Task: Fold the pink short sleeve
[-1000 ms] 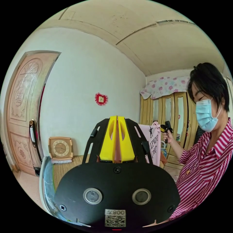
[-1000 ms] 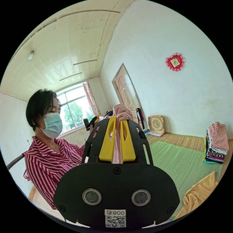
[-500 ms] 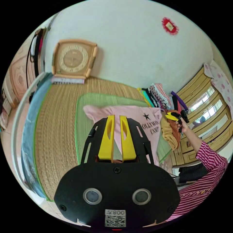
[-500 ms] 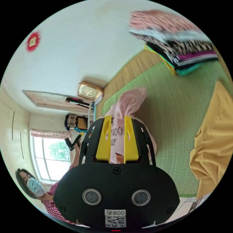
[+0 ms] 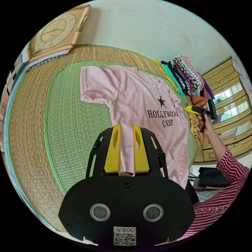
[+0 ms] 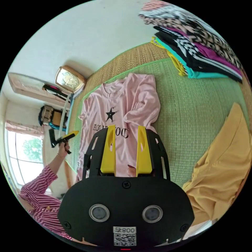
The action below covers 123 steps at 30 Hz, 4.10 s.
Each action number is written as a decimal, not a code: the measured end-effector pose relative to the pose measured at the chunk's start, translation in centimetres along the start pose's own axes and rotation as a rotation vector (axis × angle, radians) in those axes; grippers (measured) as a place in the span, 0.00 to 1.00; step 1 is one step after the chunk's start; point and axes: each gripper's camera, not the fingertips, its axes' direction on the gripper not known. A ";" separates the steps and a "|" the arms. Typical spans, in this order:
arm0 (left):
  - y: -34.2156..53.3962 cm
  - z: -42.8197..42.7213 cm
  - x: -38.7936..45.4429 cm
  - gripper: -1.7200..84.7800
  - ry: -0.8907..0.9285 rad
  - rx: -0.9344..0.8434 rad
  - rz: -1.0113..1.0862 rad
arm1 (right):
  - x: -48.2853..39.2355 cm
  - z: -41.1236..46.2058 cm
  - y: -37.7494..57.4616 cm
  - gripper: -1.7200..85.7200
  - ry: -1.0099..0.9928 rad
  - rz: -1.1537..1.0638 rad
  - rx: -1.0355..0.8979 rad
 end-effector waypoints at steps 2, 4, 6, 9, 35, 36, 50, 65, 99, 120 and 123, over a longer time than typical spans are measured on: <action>-3.0 0.1 0.3 0.11 -0.055 0.016 0.022 | -1.7 2.0 -0.7 0.17 0.109 -0.091 -0.028; -5.8 0.4 0.3 0.11 -0.102 0.015 0.030 | -2.4 3.5 -0.9 0.18 0.180 -0.137 -0.050; -8.6 1.2 -0.5 0.09 -0.143 -0.020 0.014 | -2.4 4.9 -1.0 0.18 0.225 -0.155 -0.070; -10.0 0.6 -1.6 0.05 -0.156 0.001 0.001 | -1.6 6.7 -0.8 0.17 0.245 -0.157 -0.106; -8.3 -13.0 -11.5 0.04 -0.218 0.014 -0.131 | 22.5 -21.0 7.2 0.08 -0.225 0.385 0.285; -7.7 -13.8 -11.7 0.05 -0.189 0.023 -0.147 | 23.3 -21.4 8.2 0.09 -0.240 0.397 0.289; 10.1 -20.8 -9.3 0.13 0.283 -0.046 -0.337 | 12.5 -15.5 33.5 0.13 -0.371 0.210 -0.213; 12.7 -25.4 -9.5 0.03 0.312 -0.008 -0.386 | 12.7 -21.3 37.4 0.04 -0.381 0.199 -0.273; -7.4 -18.9 -9.5 0.03 -0.376 -0.053 -0.151 | 15.6 -21.5 26.5 0.02 -0.254 0.143 -0.107; -6.5 -18.0 -3.8 0.04 -0.161 0.106 -0.160 | 11.0 -19.6 11.2 0.06 -0.032 -0.054 0.087; -7.7 -16.9 -3.5 0.03 -0.161 0.094 -0.142 | 10.4 -17.7 6.0 0.06 0.044 -0.065 0.080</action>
